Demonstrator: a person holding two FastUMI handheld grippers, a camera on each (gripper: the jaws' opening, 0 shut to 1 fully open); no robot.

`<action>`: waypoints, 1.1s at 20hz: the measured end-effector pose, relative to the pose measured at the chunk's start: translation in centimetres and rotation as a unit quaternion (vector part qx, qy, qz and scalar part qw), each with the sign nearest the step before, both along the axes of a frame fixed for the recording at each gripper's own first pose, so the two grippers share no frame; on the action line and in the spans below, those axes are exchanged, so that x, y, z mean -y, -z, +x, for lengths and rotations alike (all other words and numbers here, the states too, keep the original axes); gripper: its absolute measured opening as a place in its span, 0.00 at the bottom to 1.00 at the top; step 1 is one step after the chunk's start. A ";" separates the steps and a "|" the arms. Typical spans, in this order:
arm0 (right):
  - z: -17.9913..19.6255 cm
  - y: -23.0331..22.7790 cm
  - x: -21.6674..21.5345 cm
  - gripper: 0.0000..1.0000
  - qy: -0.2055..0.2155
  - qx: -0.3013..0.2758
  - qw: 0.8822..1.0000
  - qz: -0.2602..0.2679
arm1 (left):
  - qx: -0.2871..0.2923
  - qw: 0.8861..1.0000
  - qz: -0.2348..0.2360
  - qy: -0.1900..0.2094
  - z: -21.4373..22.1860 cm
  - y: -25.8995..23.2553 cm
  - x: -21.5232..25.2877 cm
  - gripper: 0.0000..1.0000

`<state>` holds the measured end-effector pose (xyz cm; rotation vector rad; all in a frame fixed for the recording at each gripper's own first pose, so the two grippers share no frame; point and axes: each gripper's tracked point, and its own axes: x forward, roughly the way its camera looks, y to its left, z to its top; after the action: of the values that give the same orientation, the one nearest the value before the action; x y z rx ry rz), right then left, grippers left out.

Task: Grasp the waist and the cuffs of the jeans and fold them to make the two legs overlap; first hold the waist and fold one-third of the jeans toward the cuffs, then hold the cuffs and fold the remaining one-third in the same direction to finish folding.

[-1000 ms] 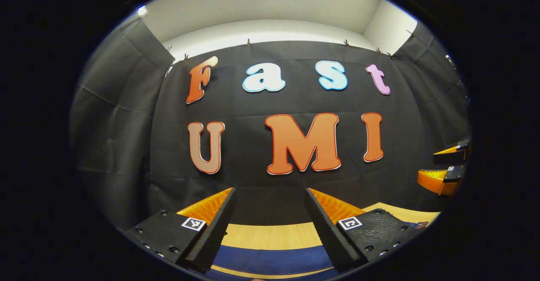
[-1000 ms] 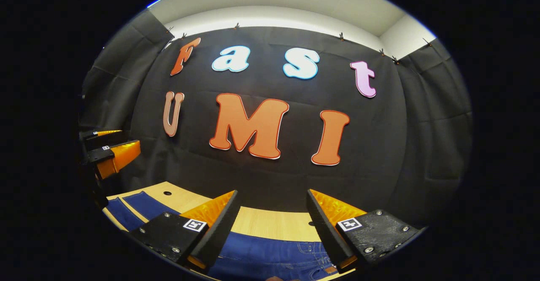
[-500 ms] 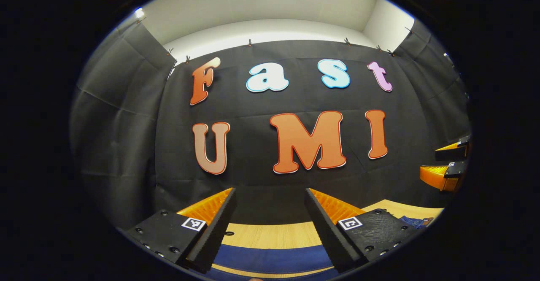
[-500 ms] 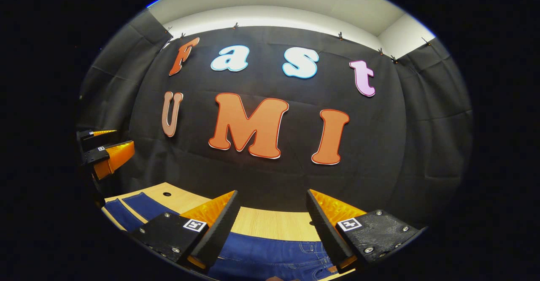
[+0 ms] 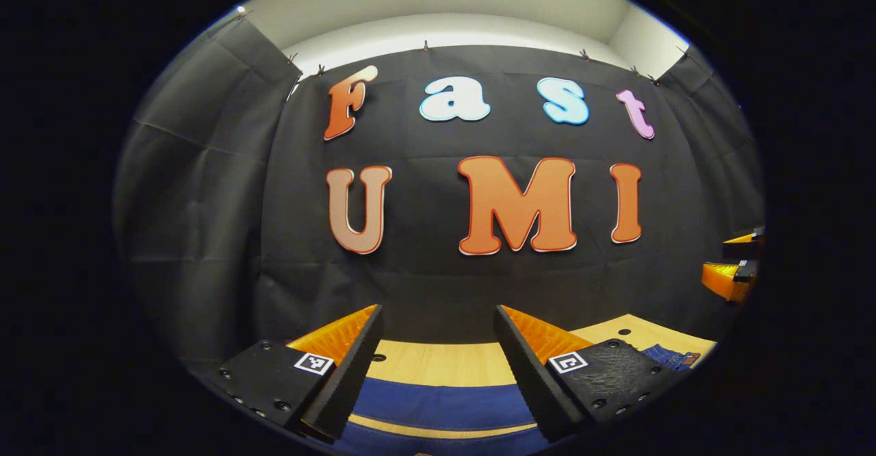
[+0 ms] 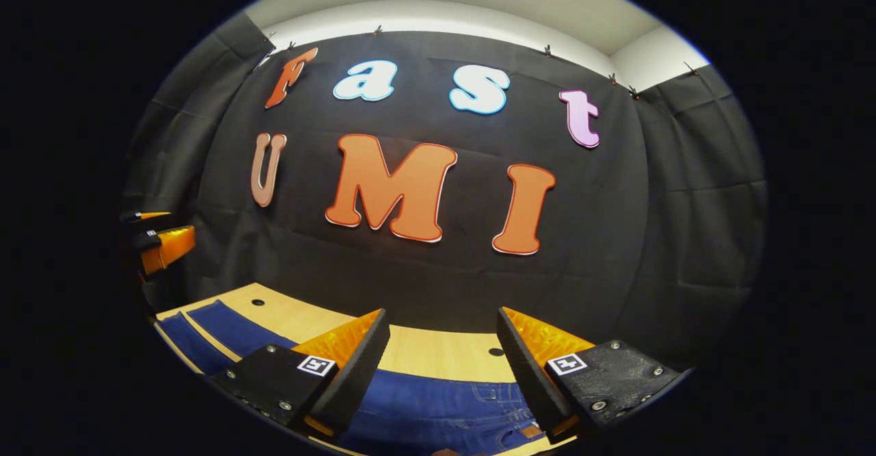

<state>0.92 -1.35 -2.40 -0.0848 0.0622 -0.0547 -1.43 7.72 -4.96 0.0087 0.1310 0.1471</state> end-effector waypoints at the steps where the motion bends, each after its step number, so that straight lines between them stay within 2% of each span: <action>1: -0.1 0.3 0.6 0.94 0.007 -0.003 1.000 -0.005 | -0.008 1.000 0.001 -0.007 -0.2 0.5 -0.9 0.98; 5: 0.1 2.2 2.3 0.97 0.024 -0.032 0.999 -0.003 | -0.049 0.998 -0.011 -0.035 -1.1 3.3 -4.6 0.98; 8: -0.2 4.8 3.2 0.97 0.034 -0.074 0.996 0.026 | -0.090 0.994 -0.025 -0.059 -1.9 6.1 -8.2 1.00; 12: -0.4 7.8 4.3 0.97 0.045 -0.123 0.990 0.045 | -0.139 0.985 -0.043 -0.089 -3.5 9.3 -12.5 0.98; 14: -0.7 9.8 4.8 0.97 0.051 -0.156 0.984 0.076 | -0.166 0.978 -0.075 -0.106 -4.4 11.2 -14.3 0.98; 18: -1.3 14.2 5.7 0.97 0.071 -0.223 0.959 0.160 | -0.230 0.951 -0.148 -0.142 -7.2 16.2 -17.8 0.97; 21: -1.6 17.4 6.3 1.00 0.077 -0.272 0.939 0.196 | -0.278 0.922 -0.209 -0.172 -9.5 20.6 -20.2 0.97; 22: -1.9 18.5 6.7 0.97 0.081 -0.288 0.931 0.210 | -0.292 0.909 -0.235 -0.183 -10.1 21.8 -20.9 0.97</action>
<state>-1.01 -8.09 -20.94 0.3370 0.6668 -0.1791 -11.57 28.60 -26.80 -0.4607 0.7683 0.4842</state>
